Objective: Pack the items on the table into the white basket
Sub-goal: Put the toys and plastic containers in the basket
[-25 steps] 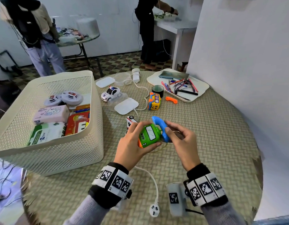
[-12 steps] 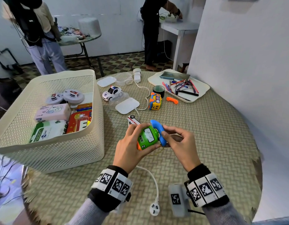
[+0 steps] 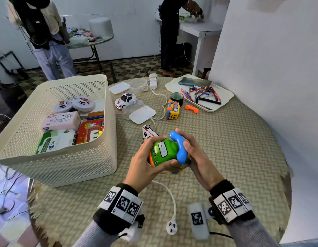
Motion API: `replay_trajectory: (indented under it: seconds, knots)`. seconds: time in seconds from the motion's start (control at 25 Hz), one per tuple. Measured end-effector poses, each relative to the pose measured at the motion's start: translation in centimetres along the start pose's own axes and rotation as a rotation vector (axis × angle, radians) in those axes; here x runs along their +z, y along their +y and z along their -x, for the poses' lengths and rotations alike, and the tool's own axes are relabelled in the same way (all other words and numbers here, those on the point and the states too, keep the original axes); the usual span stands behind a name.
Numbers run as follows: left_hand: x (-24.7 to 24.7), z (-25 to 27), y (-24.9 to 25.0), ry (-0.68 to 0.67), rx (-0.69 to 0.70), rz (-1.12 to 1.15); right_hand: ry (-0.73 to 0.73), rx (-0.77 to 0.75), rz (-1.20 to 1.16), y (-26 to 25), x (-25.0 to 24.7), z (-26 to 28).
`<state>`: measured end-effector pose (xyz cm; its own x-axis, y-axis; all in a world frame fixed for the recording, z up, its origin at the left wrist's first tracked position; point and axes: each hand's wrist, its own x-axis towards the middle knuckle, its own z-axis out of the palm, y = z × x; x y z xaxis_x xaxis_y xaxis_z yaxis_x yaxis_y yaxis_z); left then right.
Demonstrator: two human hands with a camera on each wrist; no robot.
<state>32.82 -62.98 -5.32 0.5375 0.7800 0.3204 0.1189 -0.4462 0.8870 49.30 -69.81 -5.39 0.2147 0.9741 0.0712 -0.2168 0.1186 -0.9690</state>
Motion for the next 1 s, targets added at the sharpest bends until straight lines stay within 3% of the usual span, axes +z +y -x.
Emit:
replay_trajectory:
  seconds: [0.24,0.52,0.68,0.84,0.92,1.0]
  knots:
    - [-0.3,0.0,-0.3,-0.017,-0.009,0.021,-0.014,-0.077,0.117,-0.3,0.3,-0.2]
    - [-0.3,0.8,-2.7,-0.037,-0.062,-0.338,-0.070,0.018,0.196,1.2,-0.5,-0.6]
    - [-0.8,1.7,-4.5,-0.045,-0.131,-0.080,-0.183,0.065,0.290,2.4,0.0,-1.9]
    - [-2.7,2.3,-6.4,0.005,-0.238,0.018,-0.280,0.115,0.421,4.6,0.3,-4.8]
    - [-3.5,2.6,-7.0,0.062,-0.300,0.061,-0.178,0.175,0.433,6.2,0.1,-7.3]
    - [-4.2,3.1,-8.2,0.124,-0.359,0.079,-0.022,0.153,0.634,8.5,-0.7,-10.9]
